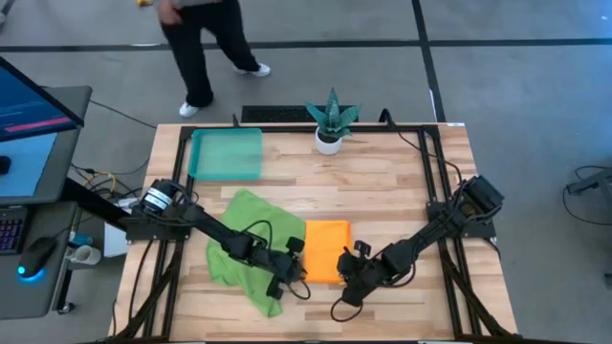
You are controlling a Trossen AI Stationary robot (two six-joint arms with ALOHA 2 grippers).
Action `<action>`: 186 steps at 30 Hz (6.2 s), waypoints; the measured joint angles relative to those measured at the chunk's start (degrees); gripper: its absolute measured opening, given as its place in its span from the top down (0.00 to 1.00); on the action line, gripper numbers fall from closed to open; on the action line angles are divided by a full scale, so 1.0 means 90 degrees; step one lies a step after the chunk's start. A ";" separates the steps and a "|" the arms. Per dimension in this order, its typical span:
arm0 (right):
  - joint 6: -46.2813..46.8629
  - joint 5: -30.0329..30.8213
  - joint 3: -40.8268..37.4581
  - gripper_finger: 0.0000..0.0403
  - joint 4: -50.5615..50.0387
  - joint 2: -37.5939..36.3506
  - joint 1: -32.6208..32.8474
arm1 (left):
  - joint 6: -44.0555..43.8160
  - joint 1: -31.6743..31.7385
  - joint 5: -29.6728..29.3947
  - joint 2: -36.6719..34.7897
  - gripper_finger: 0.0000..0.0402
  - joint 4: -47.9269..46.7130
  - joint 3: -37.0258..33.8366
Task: Roll microfiber towels into tight, uniform cylinder then place into a basket
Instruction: Roll the yellow microfiber cloth
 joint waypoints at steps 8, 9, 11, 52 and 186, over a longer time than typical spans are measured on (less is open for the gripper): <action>0.0294 -0.0367 0.0000 0.87 -0.0208 0.0000 -0.0040 | -0.0041 0.0105 0.0137 0.0000 0.82 -0.0122 0.0000; 0.0381 -0.0381 0.0000 0.87 -0.0289 0.0000 -0.0040 | -0.0041 0.0105 0.0141 0.0000 0.82 -0.0122 0.0000; 0.0564 -0.0447 0.0002 0.87 -0.0443 -0.0003 -0.0040 | -0.0041 0.0105 0.0202 0.0000 0.82 -0.0126 0.0000; -0.0776 0.3464 0.0000 0.87 -0.2675 -0.2366 0.1817 | 0.0826 -0.1037 -0.3433 -0.1887 0.82 -0.1400 0.0005; 0.0138 -0.1419 0.0653 0.96 -0.0218 0.0393 0.0375 | -0.3642 -0.0519 0.0965 0.0729 0.96 -0.3465 0.2681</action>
